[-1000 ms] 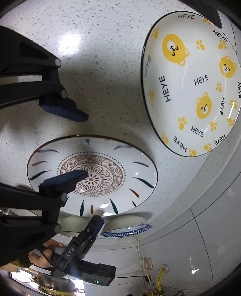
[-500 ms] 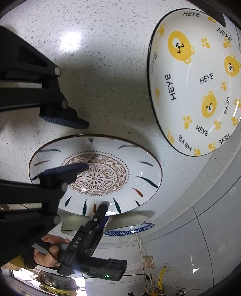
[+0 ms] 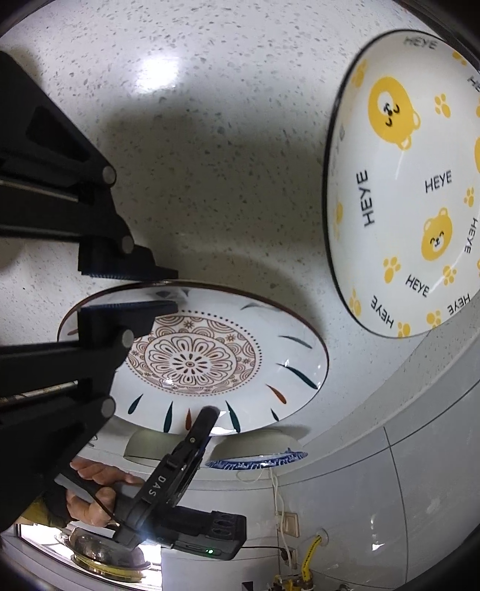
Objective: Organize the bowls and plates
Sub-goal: 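Lift the mandala plate and carry it onto the large bear plate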
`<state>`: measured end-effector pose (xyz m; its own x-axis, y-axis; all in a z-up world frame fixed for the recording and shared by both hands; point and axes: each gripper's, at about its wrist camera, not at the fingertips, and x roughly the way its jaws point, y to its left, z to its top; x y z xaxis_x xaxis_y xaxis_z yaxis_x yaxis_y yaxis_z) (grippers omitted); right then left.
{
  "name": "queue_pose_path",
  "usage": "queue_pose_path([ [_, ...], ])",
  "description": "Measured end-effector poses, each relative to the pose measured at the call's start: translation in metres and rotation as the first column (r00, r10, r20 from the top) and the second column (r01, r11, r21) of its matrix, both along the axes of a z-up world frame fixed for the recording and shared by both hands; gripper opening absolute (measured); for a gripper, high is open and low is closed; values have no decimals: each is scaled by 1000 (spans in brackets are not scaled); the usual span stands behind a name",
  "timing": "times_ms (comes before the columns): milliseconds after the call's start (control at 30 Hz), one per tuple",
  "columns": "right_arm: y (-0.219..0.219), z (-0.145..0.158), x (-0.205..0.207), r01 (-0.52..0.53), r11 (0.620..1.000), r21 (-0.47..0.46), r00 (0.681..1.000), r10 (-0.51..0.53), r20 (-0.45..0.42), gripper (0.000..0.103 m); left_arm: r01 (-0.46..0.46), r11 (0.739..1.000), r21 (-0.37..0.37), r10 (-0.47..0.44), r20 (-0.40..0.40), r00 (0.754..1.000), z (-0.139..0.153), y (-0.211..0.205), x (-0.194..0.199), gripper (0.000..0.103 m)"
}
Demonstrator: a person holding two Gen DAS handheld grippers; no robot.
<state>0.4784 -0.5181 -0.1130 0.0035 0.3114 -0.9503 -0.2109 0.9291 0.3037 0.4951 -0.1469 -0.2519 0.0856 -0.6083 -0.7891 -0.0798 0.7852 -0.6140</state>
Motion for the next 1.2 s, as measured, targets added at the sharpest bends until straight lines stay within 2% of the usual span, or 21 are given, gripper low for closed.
queue_pose_path([
  [133,2,14,-3,17,1000,14,1000,-17,20,13,1,1000,-19,-1,-4,1000,4,6,-2,9],
  [300,12,41,-16,31,999,37,999,-32,40,13,10,998,-56,-8,23,1000,31,28,-16,9],
  [433,35,70,-49,25,997,69,998,-30,63,12,28,997,-73,-25,46,999,61,59,-45,9],
  [600,74,87,-108,3,994,112,999,-8,45,12,61,996,-62,-59,44,997,80,109,-98,9],
  [733,109,82,-155,-20,991,131,1000,20,-1,12,73,997,-38,-73,-2,997,74,153,-146,9],
  [867,134,56,-185,-16,991,131,997,25,-70,12,83,996,-21,-84,-44,996,57,179,-174,9],
  [1033,138,26,-194,50,991,126,992,-35,-123,12,109,994,-11,-110,-60,992,36,189,-180,9],
  [1200,132,26,-206,92,988,122,988,-76,-134,11,149,989,21,-148,-50,988,24,187,-178,9],
])
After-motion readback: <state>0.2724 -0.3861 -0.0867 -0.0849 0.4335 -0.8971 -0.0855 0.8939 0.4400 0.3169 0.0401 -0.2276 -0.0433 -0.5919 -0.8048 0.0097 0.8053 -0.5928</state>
